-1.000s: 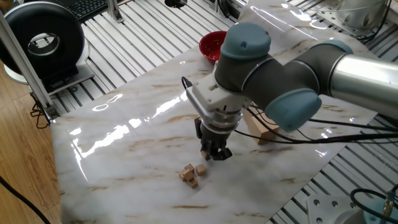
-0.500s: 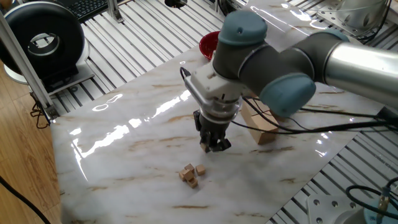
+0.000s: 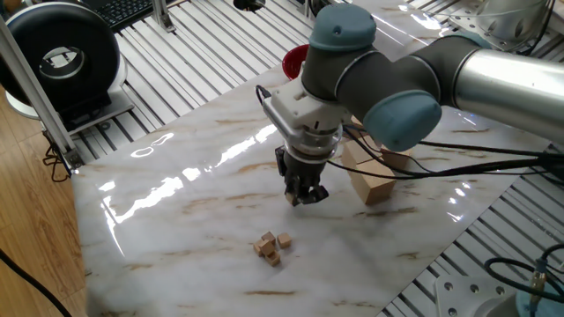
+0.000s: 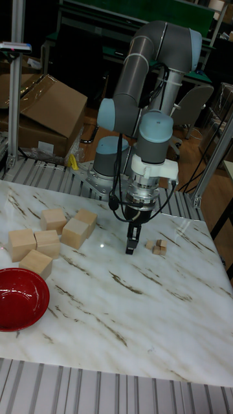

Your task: Stack the blocks into a pyramid shape

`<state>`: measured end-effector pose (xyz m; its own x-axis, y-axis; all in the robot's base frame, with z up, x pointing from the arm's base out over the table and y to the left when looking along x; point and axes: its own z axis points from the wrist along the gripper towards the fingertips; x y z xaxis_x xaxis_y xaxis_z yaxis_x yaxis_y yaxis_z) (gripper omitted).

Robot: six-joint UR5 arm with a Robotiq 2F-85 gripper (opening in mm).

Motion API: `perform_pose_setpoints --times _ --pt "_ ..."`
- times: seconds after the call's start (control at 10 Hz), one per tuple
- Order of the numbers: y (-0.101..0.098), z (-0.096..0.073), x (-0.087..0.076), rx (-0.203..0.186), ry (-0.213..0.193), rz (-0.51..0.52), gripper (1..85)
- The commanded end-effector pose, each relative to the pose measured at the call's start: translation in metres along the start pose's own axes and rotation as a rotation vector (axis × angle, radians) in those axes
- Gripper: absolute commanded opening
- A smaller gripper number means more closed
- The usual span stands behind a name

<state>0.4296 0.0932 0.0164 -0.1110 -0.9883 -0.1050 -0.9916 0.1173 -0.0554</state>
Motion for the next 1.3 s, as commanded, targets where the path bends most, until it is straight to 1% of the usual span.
perform_pose_setpoints --times 0.0,0.3,0.5,1.0,1.2 --pt "-0.002 0.002 0.011 0.012 -0.008 0.005 7.0" --pt "0.002 0.005 0.021 0.023 -0.012 0.000 6.0" --pt "0.003 0.006 0.028 0.036 -0.007 -0.006 6.0" --pt "0.008 0.007 0.032 0.042 -0.019 0.005 5.7" --pt "0.009 0.008 0.037 0.043 -0.012 0.006 5.7"
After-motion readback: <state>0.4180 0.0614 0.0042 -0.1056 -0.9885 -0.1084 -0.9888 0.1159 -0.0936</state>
